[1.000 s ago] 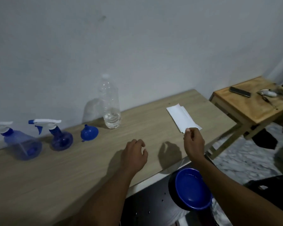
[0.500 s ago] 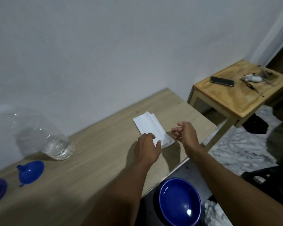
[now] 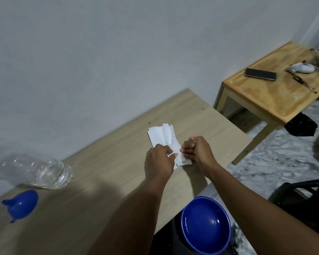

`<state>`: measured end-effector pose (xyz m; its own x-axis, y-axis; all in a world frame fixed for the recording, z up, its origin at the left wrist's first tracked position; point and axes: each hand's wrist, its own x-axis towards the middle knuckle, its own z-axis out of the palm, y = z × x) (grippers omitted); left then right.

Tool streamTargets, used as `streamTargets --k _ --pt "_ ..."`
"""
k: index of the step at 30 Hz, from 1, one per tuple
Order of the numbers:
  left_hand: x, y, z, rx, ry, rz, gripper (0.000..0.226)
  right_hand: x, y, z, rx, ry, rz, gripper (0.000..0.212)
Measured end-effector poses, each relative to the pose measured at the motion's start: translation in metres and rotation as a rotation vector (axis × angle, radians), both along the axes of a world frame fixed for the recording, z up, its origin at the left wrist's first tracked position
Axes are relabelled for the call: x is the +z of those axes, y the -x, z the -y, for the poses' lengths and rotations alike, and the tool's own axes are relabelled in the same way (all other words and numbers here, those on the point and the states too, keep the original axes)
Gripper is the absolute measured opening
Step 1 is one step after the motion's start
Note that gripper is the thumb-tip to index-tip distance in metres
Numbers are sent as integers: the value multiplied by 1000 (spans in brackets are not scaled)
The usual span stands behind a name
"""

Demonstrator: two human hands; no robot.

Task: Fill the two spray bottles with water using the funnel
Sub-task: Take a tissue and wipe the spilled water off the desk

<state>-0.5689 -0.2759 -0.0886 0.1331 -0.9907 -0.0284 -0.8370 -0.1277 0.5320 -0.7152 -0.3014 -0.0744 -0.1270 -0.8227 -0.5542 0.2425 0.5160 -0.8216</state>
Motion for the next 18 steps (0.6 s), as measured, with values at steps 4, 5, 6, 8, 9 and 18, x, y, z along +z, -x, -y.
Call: streamTargets --k 4,5,6,8,9,18 --pt "2 -5 -3 -25 51 -24 25 -1 -4 0 56 38 -137 31" --pt "3 -6 -4 -32 51 -18 28 0 -5 0 62 44 -150 30" --pt "4 -7 -4 -34 52 -10 30 1 -5 0 62 53 -157 28" --pt "6 -10 -5 -23 65 11 33 2 -4 1 69 70 -193 28" --pt "7 -11 -5 -12 68 24 34 2 -4 0 78 76 -213 30" --pt "9 -13 -11 -1 -61 63 53 -2 -5 -4 139 108 -313 36"
